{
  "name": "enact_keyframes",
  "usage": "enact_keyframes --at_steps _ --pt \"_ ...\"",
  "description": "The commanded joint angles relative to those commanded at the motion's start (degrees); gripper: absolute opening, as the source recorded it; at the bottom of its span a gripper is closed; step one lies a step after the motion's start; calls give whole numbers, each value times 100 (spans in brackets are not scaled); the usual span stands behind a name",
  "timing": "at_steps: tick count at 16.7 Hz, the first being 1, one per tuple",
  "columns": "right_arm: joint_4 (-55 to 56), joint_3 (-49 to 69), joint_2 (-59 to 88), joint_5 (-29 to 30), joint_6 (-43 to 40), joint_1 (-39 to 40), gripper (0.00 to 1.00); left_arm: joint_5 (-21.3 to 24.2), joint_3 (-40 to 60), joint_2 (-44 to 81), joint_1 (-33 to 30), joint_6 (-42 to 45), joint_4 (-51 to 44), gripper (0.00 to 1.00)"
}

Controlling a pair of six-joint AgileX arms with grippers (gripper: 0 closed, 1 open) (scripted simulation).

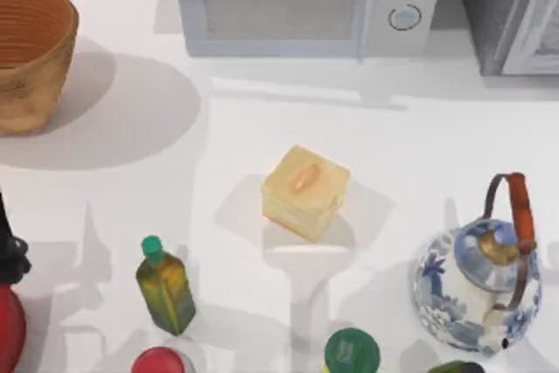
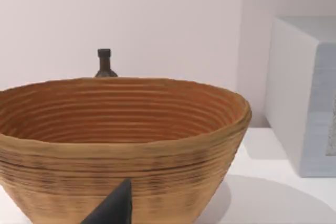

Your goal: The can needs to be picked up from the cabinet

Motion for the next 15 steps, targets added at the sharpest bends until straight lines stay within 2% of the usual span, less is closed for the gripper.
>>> enact_keyframes --at_steps 4,7,15 --pt "-51 181 160 24 2 22 100 0 0 0 0 0 0 100" --pt "-242 904 767 114 8 107 100 0 0 0 0 0 0 100" --pt "-1152 4642 3671 545 34 512 100 0 0 0 0 0 0 100"
